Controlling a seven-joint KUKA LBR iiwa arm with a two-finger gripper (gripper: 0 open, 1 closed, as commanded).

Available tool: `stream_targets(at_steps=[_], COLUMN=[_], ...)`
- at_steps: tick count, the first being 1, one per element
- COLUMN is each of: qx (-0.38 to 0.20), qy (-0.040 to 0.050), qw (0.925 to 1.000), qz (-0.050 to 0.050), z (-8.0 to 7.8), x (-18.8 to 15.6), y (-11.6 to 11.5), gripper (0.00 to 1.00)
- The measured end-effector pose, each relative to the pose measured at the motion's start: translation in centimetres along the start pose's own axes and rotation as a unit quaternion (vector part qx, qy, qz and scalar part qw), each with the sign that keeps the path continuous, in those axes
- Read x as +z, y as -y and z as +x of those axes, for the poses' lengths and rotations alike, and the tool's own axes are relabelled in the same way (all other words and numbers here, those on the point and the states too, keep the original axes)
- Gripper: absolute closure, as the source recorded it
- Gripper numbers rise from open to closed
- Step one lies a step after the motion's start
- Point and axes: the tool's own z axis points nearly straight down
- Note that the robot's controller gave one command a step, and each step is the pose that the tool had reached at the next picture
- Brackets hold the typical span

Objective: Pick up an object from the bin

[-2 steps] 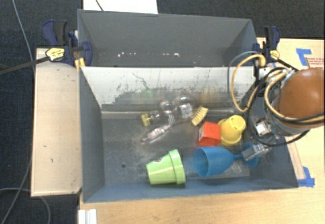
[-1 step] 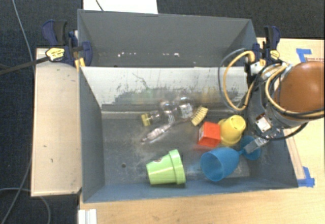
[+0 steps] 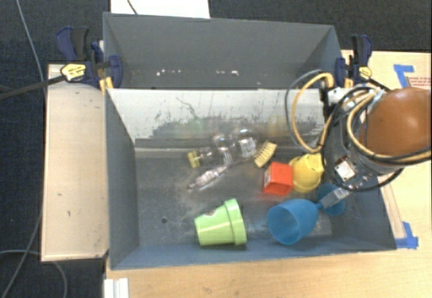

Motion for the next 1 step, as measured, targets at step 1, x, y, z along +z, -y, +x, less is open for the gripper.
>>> stream_targets(at_steps=[1], qx=[-0.046], qy=[-0.0002], qw=[0.9989], qz=[-0.003], z=[0.32], x=[-3.16], y=[-0.23], gripper=[1.00])
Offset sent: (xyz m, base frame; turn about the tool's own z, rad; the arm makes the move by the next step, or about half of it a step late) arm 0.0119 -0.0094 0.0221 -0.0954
